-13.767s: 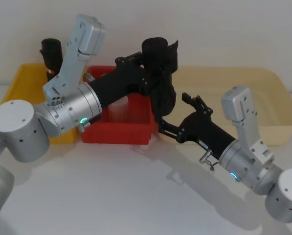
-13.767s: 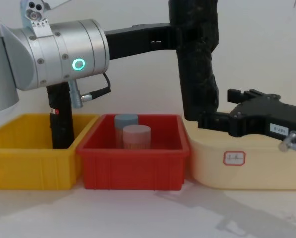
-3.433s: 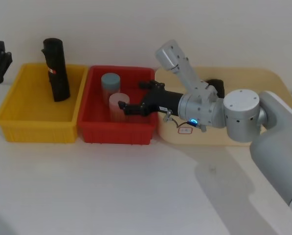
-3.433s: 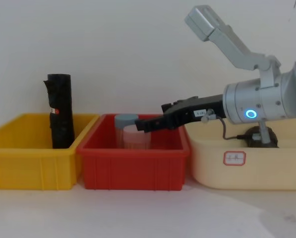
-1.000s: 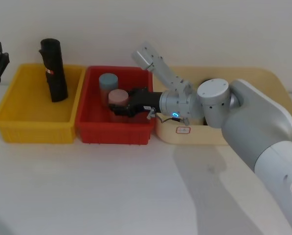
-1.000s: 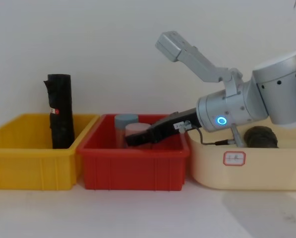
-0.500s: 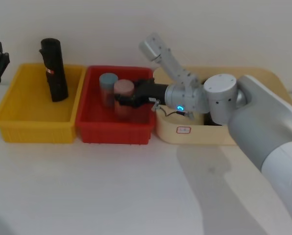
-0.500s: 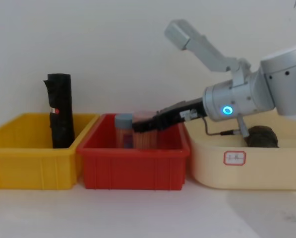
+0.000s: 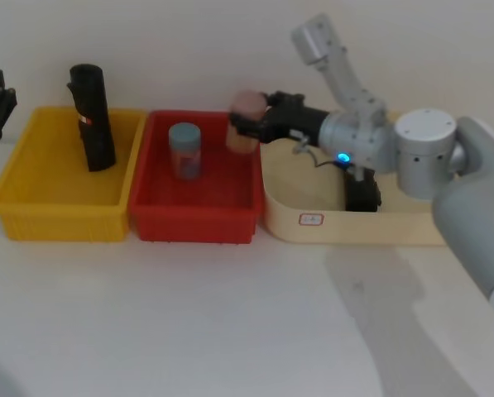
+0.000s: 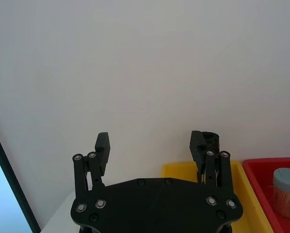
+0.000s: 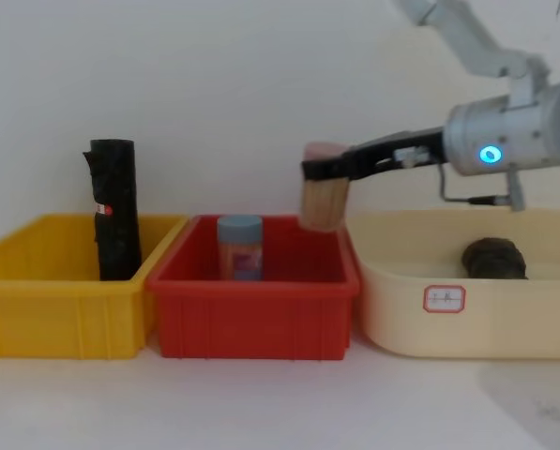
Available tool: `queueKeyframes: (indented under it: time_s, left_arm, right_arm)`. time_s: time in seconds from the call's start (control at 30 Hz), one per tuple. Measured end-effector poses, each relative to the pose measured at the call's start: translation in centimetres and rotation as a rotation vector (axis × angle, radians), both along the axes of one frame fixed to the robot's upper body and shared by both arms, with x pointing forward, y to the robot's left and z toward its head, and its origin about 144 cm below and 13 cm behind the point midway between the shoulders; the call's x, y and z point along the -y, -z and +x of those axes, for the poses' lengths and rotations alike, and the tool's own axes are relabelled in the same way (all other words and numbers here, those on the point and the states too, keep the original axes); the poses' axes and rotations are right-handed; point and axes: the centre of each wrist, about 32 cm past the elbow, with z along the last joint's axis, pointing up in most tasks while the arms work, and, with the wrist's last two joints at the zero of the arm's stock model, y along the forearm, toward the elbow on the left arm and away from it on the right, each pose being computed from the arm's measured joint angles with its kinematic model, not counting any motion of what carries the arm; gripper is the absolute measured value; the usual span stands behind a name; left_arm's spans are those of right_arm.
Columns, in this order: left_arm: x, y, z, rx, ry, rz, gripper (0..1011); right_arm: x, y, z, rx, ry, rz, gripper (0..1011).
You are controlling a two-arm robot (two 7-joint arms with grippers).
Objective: Pick up the garbage bag with the one hand and transfer it to the other hand.
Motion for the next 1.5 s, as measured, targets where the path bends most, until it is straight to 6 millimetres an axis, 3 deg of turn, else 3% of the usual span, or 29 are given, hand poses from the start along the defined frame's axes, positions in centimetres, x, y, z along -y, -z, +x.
queueKeyframes:
  time_s: [0.27, 0.67, 1.07, 1.5]
  left_arm:
    - [0.0, 0.0, 0.0, 0.0, 0.0, 0.0, 1001]
    - [0.0, 0.0, 0.0, 0.0, 0.0, 0.0, 1001]
    - [0.0, 0.0, 0.0, 0.0, 0.0, 0.0, 1001]
    - [0.0, 0.0, 0.0, 0.0, 0.0, 0.0, 1001]
  right_arm:
    - [2.5, -0.5, -1.2, 0.019, 0.078, 0.009, 682]
    - [4.5, 0.0, -2.8, 0.005, 0.128, -0.006, 685]
    - [4.9, 1.0, -3.9, -0.015, 0.143, -0.026, 998]
    - [5.1, 1.3, -5.8, 0.012, 0.201, 0.054, 1000]
